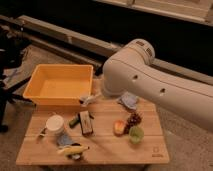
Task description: Place brush in paper cup
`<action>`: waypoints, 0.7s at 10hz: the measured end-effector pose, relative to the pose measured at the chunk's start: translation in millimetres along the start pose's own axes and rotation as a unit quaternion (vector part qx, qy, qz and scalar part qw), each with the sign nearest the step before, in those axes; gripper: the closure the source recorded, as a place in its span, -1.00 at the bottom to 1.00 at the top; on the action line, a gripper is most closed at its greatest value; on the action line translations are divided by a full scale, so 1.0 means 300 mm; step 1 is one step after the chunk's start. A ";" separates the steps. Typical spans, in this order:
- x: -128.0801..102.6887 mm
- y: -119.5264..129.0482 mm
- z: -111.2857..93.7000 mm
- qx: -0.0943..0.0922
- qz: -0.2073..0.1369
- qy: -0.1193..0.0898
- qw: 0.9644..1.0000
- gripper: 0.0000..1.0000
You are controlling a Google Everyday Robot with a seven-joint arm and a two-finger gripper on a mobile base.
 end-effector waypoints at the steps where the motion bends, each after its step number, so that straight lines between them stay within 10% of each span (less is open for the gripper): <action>1: 0.000 0.001 0.001 0.000 -0.001 0.000 1.000 1.00; 7: -0.238 0.066 0.036 -0.014 -0.065 -0.019 0.998 1.00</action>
